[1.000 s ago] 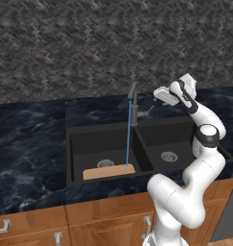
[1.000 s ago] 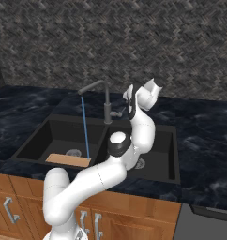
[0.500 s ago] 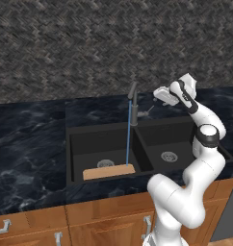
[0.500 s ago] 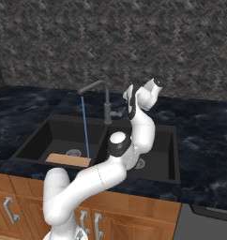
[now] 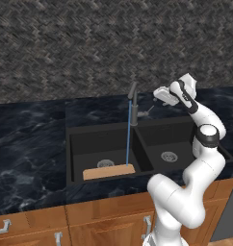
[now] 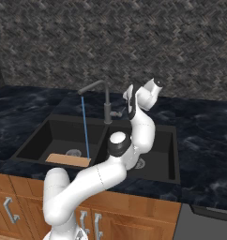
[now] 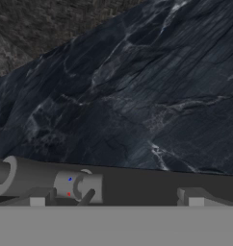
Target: Turn on the sink faucet with hot water and rinse the cutting board for ten seconds, then turn off the faucet. Push the cutting board to reach the water if necessary.
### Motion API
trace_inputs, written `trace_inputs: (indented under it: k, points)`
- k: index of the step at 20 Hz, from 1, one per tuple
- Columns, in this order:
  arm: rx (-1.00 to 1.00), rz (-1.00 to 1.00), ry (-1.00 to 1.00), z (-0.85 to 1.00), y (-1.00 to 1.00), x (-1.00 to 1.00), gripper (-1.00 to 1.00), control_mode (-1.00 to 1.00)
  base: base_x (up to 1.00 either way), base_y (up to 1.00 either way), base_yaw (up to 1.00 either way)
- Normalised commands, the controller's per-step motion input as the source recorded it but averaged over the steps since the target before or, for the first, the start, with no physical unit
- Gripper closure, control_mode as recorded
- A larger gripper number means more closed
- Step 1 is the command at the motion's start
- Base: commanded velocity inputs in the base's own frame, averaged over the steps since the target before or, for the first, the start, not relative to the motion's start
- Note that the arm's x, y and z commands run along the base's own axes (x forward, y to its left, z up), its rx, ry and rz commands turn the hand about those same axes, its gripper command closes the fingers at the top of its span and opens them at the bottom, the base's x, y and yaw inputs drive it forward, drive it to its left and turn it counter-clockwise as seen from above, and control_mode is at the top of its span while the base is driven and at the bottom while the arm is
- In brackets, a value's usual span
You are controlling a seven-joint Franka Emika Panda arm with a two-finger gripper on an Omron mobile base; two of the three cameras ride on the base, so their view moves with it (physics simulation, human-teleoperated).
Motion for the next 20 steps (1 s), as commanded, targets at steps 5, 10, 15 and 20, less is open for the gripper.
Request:
trace_inputs:
  k: [5,10,15,20]
  points:
    - [0.0,0.0,0.0,0.0,0.0,0.0,-1.0,-1.0,0.0,0.0,0.0]
    - [0.0,0.0,0.0,0.0,0.0,0.0,-1.0,-1.0,0.0,0.0,0.0]
    - [0.0,0.0,0.0,0.0,0.0,0.0,-1.0,-1.0,0.0,0.0,0.0]
    - [0.0,0.0,0.0,0.0,0.0,0.0,-1.0,-1.0,0.0,0.0,0.0]
